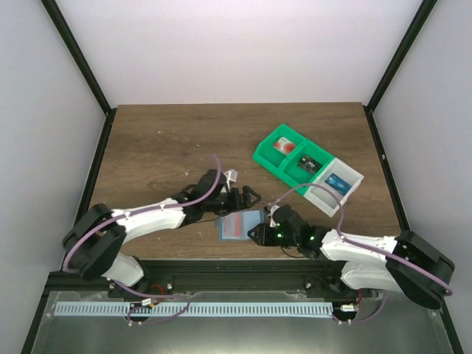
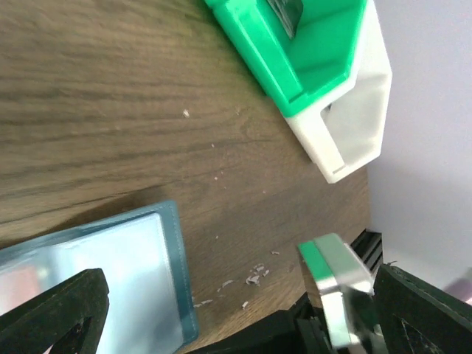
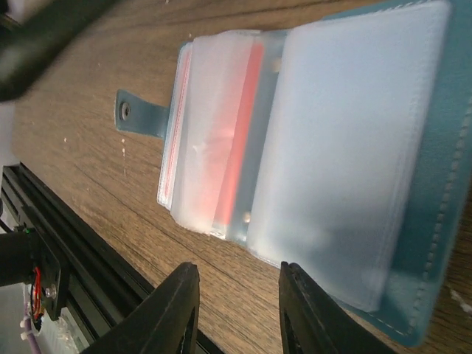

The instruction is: Take the credit cards out of the card holder

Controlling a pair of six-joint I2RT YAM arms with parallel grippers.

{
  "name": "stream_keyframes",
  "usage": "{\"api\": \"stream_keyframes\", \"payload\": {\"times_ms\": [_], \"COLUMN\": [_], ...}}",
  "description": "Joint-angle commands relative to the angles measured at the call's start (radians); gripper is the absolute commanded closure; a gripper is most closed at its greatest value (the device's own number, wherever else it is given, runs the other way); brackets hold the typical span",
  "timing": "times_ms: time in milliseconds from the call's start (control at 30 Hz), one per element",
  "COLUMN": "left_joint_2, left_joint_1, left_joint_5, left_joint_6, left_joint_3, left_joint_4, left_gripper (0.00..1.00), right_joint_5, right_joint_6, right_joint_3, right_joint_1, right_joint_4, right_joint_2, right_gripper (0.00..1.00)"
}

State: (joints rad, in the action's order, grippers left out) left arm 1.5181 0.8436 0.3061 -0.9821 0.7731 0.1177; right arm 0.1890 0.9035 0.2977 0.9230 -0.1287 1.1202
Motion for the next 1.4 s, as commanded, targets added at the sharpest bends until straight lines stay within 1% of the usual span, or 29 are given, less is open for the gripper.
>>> {"api": "stream_keyframes", "payload": {"times_ms": [0, 133, 233, 300, 333, 433, 500, 600, 800, 1367], "left_joint_2": [-0.121, -0.229, -0.266, -0.272, -0.270, -0.251, -0.229, -0.181, -0.104, -0.021], "left_joint_1": [-0.078, -0.125, -0.133, -0.135, -0.134, -0.135, -0.135, -0.134, -0.134, -0.133], "left_joint_5": [-0.023, 0.000, 0.088, 0.094, 0.095, 0.119, 0.144, 0.160, 0.148, 0.119], "left_joint_6": [0.023, 0.010, -0.015, -0.023, -0.023, -0.023, -0.018, 0.014, 0.036, 0.038], "left_joint_3": [-0.099, -0.190, -0.248, -0.261, -0.264, -0.270, -0.269, -0.250, -0.233, -0.205], "left_joint_4": [-0.116, -0.097, 0.005, 0.020, 0.022, 0.060, 0.089, 0.091, 0.078, 0.058], "left_gripper": [0.00, 0.00, 0.00, 0.00, 0.00, 0.00, 0.00, 0.00, 0.00, 0.00], "right_joint_5": [-0.045, -0.076, -0.108, -0.142, -0.153, -0.179, -0.180, -0.165, -0.164, -0.172], "right_joint_6": [0.027, 0.029, 0.029, 0.028, 0.026, 0.038, 0.048, 0.057, 0.061, 0.057], "right_joint_3": [0.088, 0.148, 0.177, 0.184, 0.185, 0.177, 0.161, 0.144, 0.136, 0.123], "right_joint_1": [0.048, 0.074, 0.078, 0.078, 0.078, 0.079, 0.078, 0.079, 0.079, 0.079], "right_joint_4": [-0.030, -0.016, 0.012, 0.023, 0.027, 0.031, 0.013, -0.022, -0.029, -0.037], "right_joint_2": [0.070, 0.151, 0.197, 0.217, 0.225, 0.249, 0.268, 0.295, 0.313, 0.294], "right_gripper": [0.68, 0.66, 0.67, 0.79, 0.83, 0.90, 0.92, 0.92, 0.92, 0.92]}}
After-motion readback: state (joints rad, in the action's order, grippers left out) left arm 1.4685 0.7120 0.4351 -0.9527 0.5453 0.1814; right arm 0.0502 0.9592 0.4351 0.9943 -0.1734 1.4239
